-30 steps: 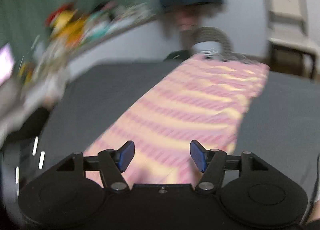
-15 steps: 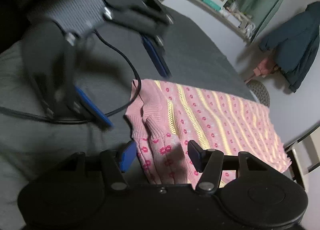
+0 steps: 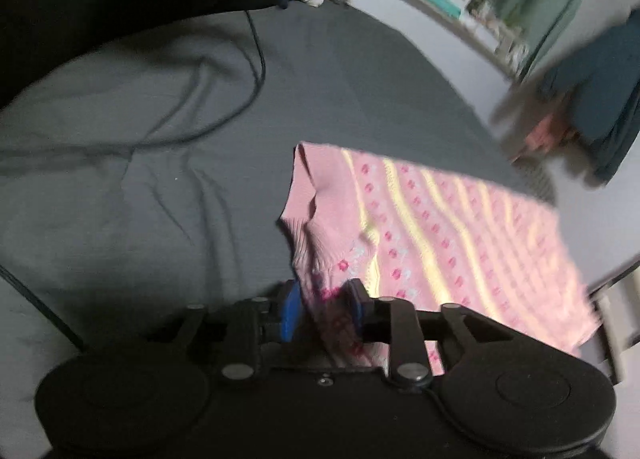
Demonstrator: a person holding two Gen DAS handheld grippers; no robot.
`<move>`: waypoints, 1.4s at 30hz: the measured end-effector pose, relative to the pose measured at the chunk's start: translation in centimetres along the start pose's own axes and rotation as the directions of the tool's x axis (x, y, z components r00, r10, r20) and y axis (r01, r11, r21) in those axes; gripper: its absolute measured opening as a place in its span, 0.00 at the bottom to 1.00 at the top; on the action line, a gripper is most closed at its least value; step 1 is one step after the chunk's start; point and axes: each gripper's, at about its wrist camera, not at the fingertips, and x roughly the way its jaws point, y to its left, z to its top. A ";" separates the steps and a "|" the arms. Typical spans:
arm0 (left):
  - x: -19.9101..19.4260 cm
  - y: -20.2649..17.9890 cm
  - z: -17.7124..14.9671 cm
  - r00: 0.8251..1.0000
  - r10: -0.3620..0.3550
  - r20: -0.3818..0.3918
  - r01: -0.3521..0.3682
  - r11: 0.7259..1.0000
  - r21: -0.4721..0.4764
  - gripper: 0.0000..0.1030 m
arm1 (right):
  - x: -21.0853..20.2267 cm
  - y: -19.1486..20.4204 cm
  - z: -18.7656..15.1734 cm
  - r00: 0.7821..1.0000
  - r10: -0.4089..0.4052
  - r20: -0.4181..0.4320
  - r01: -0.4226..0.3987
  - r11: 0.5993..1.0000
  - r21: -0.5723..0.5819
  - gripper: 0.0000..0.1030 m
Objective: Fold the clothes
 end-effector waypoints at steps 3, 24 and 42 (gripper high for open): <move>0.1 -1.2 0.9 0.994 -0.069 0.086 0.067 0.997 0.028 0.82 | 1.1 1.8 1.3 0.996 -0.063 -0.058 0.058 0.995 -0.084 0.38; 7.1 -6.6 5.5 0.900 -0.378 0.216 0.315 0.908 0.276 0.44 | 1.3 -0.2 -0.2 0.999 0.051 0.003 -0.051 0.997 0.064 0.13; 8.1 -8.6 5.5 0.930 -0.354 0.101 0.284 0.865 0.414 0.05 | 1.2 0.7 0.3 1.000 0.004 0.008 -0.004 1.000 0.030 0.30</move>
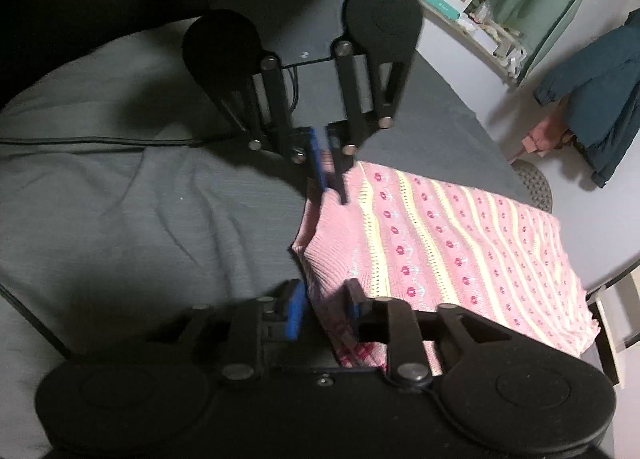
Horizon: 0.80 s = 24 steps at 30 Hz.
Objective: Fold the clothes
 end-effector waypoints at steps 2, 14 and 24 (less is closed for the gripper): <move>-0.3 -0.2 -0.4 1.000 -0.007 -0.004 0.007 1.000 -0.009 0.05 | -0.3 0.2 0.0 1.000 -0.012 0.007 0.012 1.000 -0.009 0.43; -1.9 -0.9 -0.5 1.000 0.029 0.000 -0.029 0.995 -0.099 0.15 | 1.2 4.3 -0.3 0.977 -0.211 0.023 0.208 0.932 -0.296 0.48; -3.2 -1.8 1.5 0.981 0.133 0.142 -0.120 0.988 -0.100 0.87 | 1.7 4.2 0.4 0.977 -0.208 0.054 0.215 0.934 -0.285 0.17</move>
